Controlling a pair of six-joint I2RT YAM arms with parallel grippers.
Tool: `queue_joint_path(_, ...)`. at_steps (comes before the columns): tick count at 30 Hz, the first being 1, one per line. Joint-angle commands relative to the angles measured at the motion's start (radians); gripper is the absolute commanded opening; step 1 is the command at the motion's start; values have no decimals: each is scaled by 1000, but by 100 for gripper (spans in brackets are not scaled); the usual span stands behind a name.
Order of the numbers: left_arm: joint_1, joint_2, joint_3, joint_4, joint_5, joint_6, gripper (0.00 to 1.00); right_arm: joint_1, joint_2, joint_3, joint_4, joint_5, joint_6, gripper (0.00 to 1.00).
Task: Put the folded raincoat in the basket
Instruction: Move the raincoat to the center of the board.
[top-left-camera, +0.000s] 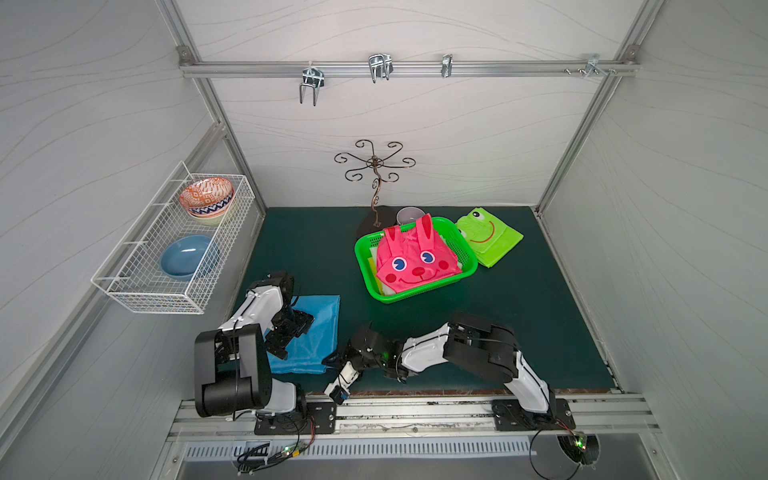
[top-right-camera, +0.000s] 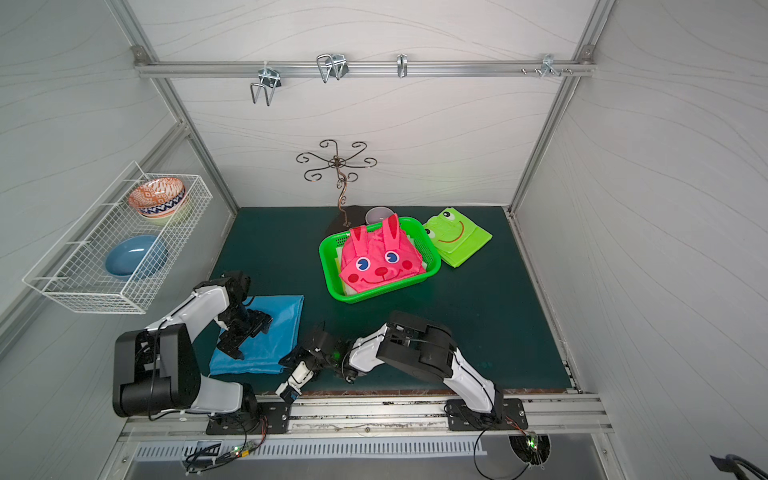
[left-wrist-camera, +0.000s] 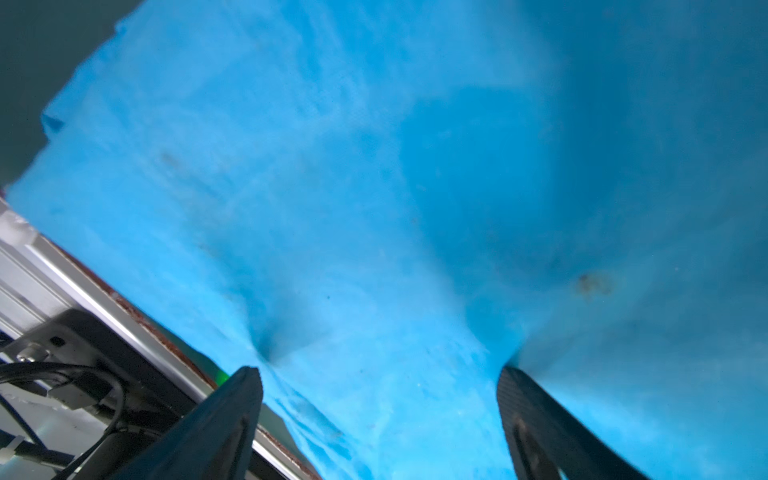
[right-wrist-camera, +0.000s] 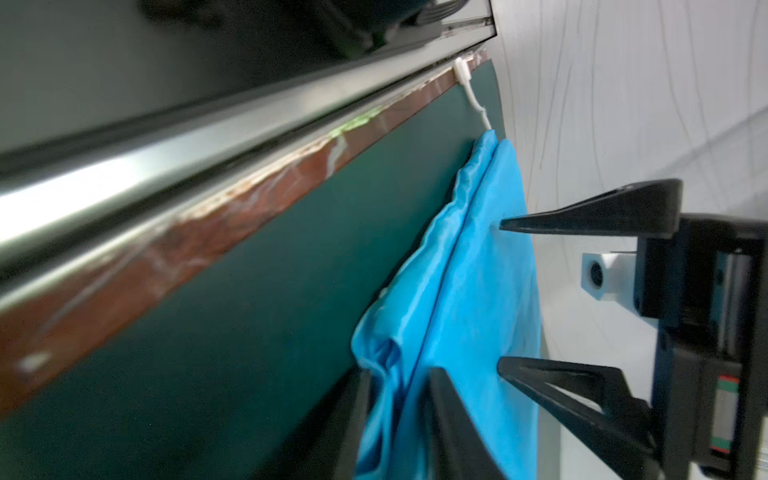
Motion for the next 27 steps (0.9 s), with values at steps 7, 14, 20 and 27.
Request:
queue_joint_path(7,-10,-102,58,-6,32,105,99,28,-129,-125,-76,103,-15,0)
queue_joint_path(14,-68,-182,141,-48,-78,180,99,30,-346,-284,-136,196,109,0)
queue_joint_path(20,-139,-231,135,8,-3,251,100,38,-623,-433,-286,259,245,0)
queue_joint_path(27,-179,-286,47,87,265,288,100,42,-874,-536,-506,352,361,0)
